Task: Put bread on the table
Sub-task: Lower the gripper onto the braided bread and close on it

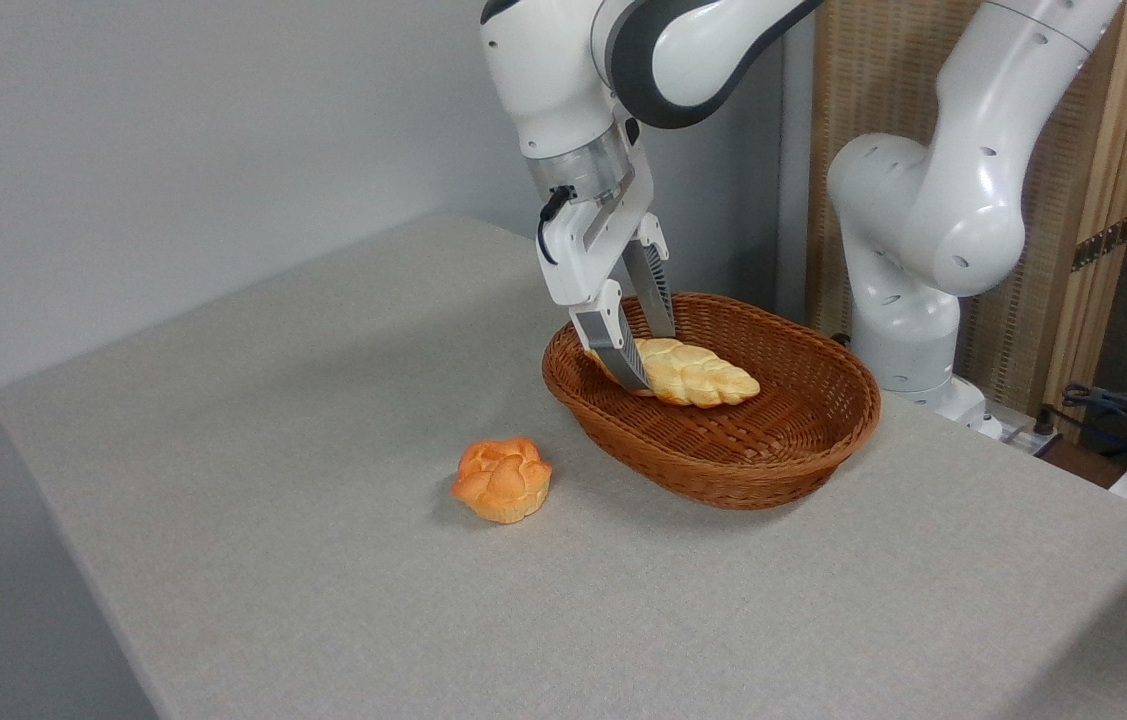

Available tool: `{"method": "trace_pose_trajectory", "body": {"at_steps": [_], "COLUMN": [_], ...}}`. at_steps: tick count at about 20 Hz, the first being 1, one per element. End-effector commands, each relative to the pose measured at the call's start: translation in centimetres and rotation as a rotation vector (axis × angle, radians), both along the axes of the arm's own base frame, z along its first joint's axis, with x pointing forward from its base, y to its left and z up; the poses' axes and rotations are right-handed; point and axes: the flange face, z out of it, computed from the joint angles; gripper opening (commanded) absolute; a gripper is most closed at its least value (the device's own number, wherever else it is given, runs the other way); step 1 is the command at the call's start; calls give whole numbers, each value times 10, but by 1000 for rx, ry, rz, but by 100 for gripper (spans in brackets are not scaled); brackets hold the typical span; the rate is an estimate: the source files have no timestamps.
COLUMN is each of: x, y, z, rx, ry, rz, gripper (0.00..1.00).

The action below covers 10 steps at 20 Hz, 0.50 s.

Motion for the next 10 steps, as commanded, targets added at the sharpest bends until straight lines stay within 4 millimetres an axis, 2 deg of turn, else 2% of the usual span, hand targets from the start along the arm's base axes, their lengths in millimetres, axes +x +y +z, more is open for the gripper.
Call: {"method": "trace_pose_trajectory", "body": {"at_steps": [1,3,4,5,6,7,10], "x": [5,5,5,5,6,6,6], "y": [-1,-1,-1,-1,-1,-1,-1], "z": [-8,-9,-9,-9,-9,-9,-9], "rx": [14,15,15,15,15,15,13], "ry": [0,3,3,5,5,5,8], "rz": [-28,-28,-28,-27,-27,-27,-27], "gripper": [99,98,87,70,48,40,37]}}
